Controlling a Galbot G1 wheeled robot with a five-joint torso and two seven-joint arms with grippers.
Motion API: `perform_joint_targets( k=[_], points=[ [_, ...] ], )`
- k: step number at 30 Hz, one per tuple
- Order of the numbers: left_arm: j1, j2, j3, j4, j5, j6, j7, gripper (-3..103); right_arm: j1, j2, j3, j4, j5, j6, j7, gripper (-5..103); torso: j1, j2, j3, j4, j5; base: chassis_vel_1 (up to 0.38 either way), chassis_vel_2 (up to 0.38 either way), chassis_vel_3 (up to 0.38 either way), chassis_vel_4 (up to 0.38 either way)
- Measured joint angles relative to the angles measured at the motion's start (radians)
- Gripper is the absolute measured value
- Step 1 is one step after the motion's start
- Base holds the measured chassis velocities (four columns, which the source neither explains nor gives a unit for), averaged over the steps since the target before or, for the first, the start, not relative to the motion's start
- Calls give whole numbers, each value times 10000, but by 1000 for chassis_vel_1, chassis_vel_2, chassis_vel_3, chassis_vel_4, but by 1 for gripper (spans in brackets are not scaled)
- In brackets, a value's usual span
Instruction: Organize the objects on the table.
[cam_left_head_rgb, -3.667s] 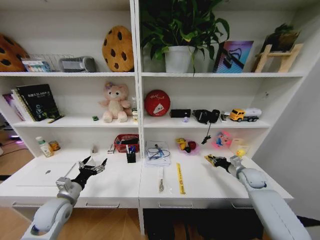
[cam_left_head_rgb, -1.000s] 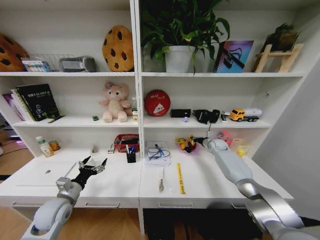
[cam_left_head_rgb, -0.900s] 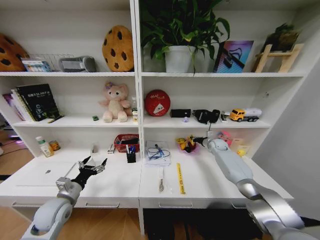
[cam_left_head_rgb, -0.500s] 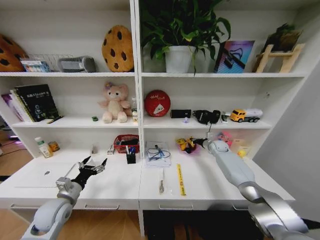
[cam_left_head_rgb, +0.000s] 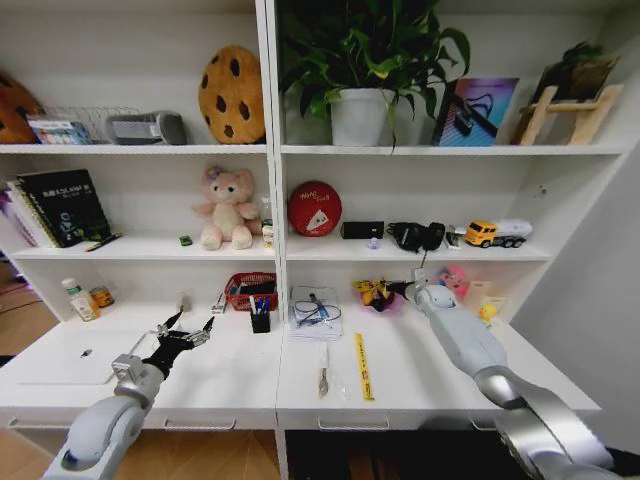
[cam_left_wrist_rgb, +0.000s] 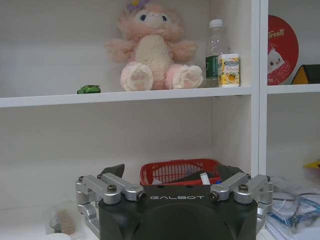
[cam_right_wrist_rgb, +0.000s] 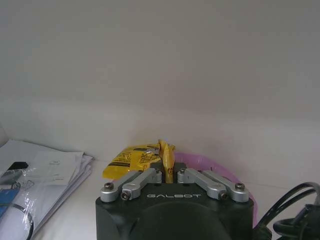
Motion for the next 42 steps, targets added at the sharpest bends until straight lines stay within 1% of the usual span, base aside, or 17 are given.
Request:
perform_joint_targets(
  k=[1,2,4,6,7,10,11,14,15,17,18,20,21,24,37,40,42],
  points=[
    [0,0,0,0,0,0,0,100,0,0,0,0,0,0,0,7,0,0,0,0,0,0,0,0,0],
    [0,0,0,0,0,1,0,100,-23,17,10,-23,-23,60,73,17,0,0,0,1,-1,0,0,0,0],
    [0,0,0,0,0,0,0,100,-38,21,18,-42,-63,101,121,17,0,-1,0,1,0,0,0,0,0],
    [0,0,0,0,0,0,0,100,-87,11,28,-21,-92,163,217,28,2,0,1,0,0,0,0,0,0],
    [0,0,0,0,0,0,0,100,-87,11,28,-21,-92,163,217,28,2,0,1,0,0,0,0,0,0],
    [0,0,0,0,0,0,0,100,-151,-67,28,157,-64,126,262,44,2,0,0,-1,-1,0,0,0,0],
    [0,0,0,0,0,0,0,100,-151,-67,28,157,-64,126,262,44,2,0,0,-1,-1,0,0,0,0],
    [0,0,0,0,0,1,0,100,-215,-120,21,289,-17,78,312,61,2,-1,0,0,-1,0,0,0,0],
    [0,0,0,0,0,1,0,100,-215,-120,21,289,-17,78,312,61,2,-1,0,0,-1,0,0,0,0],
    [0,0,0,0,0,0,0,100,-290,-162,19,379,-2,53,330,72,2,0,0,-1,-1,0,0,0,0],
    [0,0,0,0,0,0,0,100,-290,-162,19,379,-2,53,330,72,2,0,0,-1,-1,0,0,0,0],
    [0,0,0,0,0,1,0,100,-368,-195,19,436,4,47,352,83,2,0,0,-1,0,0,0,0,0],
    [0,0,0,0,0,1,0,100,-368,-195,19,436,4,47,352,83,2,0,0,-1,0,0,0,0,0],
    [0,0,0,0,0,0,0,100,-395,-231,18,482,16,31,358,97,2,0,0,-1,-1,0,0,0,0],
    [0,0,0,0,0,0,0,100,-395,-234,-24,531,112,6,359,100,3,-1,0,-1,0,0,0,0,0],
    [0,0,0,0,0,0,0,100,-657,-310,-87,1042,330,-164,432,100,4,-1,0,0,-1,0,0,0,0],
    [0,0,0,0,0,0,0,100,-1330,-410,-7,1945,860,-446,817,100,4,0,0,0,0,0,0,0,0]
  ],
)
